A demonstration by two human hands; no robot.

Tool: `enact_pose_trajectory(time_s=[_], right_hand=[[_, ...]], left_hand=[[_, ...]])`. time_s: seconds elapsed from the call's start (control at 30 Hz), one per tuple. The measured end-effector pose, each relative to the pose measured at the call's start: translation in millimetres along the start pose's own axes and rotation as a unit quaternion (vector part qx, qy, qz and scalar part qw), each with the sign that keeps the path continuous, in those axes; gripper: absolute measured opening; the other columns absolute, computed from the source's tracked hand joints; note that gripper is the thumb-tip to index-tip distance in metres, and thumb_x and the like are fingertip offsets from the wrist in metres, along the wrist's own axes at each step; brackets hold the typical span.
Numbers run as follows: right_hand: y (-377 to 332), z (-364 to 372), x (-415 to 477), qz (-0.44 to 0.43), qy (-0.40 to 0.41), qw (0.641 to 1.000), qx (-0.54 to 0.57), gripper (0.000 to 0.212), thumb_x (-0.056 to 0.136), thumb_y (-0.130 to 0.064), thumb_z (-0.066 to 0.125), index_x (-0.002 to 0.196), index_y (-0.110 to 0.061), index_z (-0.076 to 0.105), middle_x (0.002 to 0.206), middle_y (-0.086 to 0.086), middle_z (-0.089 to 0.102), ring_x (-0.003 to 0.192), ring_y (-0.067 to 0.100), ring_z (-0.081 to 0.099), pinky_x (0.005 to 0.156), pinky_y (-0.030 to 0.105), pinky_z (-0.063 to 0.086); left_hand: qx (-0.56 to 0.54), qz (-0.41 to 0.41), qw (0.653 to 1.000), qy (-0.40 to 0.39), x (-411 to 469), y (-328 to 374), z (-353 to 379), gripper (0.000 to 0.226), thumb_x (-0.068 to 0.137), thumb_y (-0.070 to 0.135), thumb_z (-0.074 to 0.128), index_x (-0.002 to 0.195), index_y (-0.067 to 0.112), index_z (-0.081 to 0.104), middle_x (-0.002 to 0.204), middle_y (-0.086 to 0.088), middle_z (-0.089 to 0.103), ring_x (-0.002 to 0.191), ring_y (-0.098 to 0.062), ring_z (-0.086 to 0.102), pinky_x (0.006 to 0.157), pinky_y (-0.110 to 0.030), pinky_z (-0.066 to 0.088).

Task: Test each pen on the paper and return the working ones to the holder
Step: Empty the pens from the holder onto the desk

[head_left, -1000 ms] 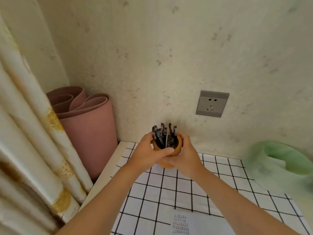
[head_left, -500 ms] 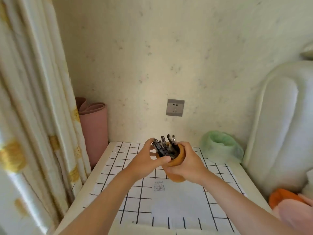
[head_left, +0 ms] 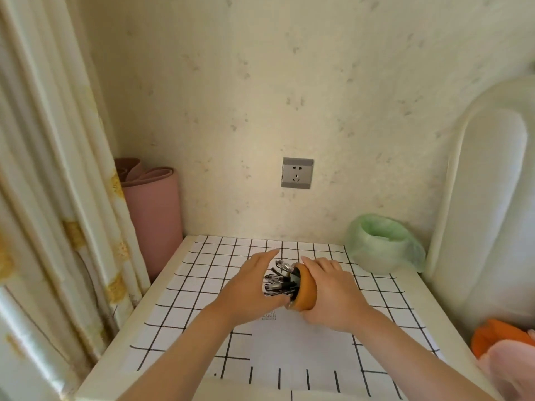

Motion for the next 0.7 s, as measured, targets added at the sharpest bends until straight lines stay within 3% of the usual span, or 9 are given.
enact_pose_trajectory(time_s=[0.2,0.3,0.37,0.47,0.53,0.63,0.7], right_hand=[[19,25,23,-0.061,-0.024,0.990,-0.127,0.089,0.060,-0.055,0.068,0.140,-0.039,0.031,0.126,-0.006,0.042,0.117,0.020,0.042,0.093,0.044,0.037],[20,36,39,-0.101,-0.015,0.977,-0.189,0.087,0.061,-0.049,0.071,0.140,-0.036,0.036,0.127,-0.001,0.047,0.118,0.023,0.044,0.094,0.047,0.037],[18,31,41,-0.118,-0.003,0.968,-0.221,0.084,0.063,-0.043,0.073,0.140,-0.033,0.040,0.129,0.003,0.050,0.122,0.028,0.046,0.096,0.048,0.037],[18,30,45,-0.126,-0.009,0.961,-0.245,0.086,0.063,-0.045,0.076,0.141,-0.031,0.041,0.143,0.007,0.045,0.135,0.034,0.040,0.102,0.051,0.033],[17,30,42,-0.126,-0.010,0.960,-0.248,0.082,0.064,-0.047,0.075,0.138,-0.033,0.043,0.141,0.002,0.048,0.130,0.031,0.045,0.100,0.049,0.034],[20,27,34,-0.124,-0.005,0.956,-0.265,0.078,0.064,-0.034,0.070,0.138,-0.035,0.042,0.133,-0.002,0.051,0.122,0.027,0.049,0.099,0.048,0.033],[27,20,30,-0.117,-0.002,0.947,-0.300,0.084,0.061,-0.022,0.070,0.139,-0.034,0.040,0.135,0.001,0.049,0.125,0.030,0.046,0.105,0.050,0.029]], left_hand=[[0.054,0.032,0.998,-0.023,24,-33,32,0.093,0.081,0.052,0.073,0.153,0.041,0.016,0.156,0.020,0.021,0.140,0.002,0.021,0.108,-0.019,0.025],[0.060,0.030,0.997,-0.047,34,-50,50,0.095,0.080,0.059,0.070,0.155,0.038,0.015,0.160,0.015,0.018,0.145,-0.004,0.017,0.118,-0.030,0.025],[0.066,0.038,0.996,-0.056,39,-42,51,0.094,0.080,0.061,0.069,0.155,0.035,0.018,0.158,0.013,0.025,0.143,-0.007,0.023,0.117,-0.035,0.029],[0.068,0.020,0.994,-0.082,48,-42,58,0.109,0.074,0.067,0.070,0.158,0.029,0.011,0.157,0.011,0.031,0.141,-0.011,0.030,0.113,-0.037,0.034],[0.060,-0.022,0.992,-0.106,49,-50,69,0.120,0.066,0.073,0.069,0.158,0.027,0.006,0.155,0.009,0.033,0.140,-0.015,0.034,0.111,-0.038,0.037],[0.092,-0.026,0.989,-0.115,48,-53,83,0.104,0.069,0.068,0.068,0.152,0.028,0.020,0.134,0.008,0.053,0.122,-0.016,0.052,0.097,-0.037,0.048],[0.130,-0.013,0.984,-0.123,49,-50,86,0.090,0.075,0.060,0.067,0.148,0.024,0.029,0.127,0.004,0.055,0.115,-0.018,0.053,0.096,-0.038,0.047]])
Point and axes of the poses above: each hand's wrist, its own x-axis towards the middle knuckle, its own z-axis out of the palm, y = z × x, the point moved 5 cm from there along x, towards the middle knuckle
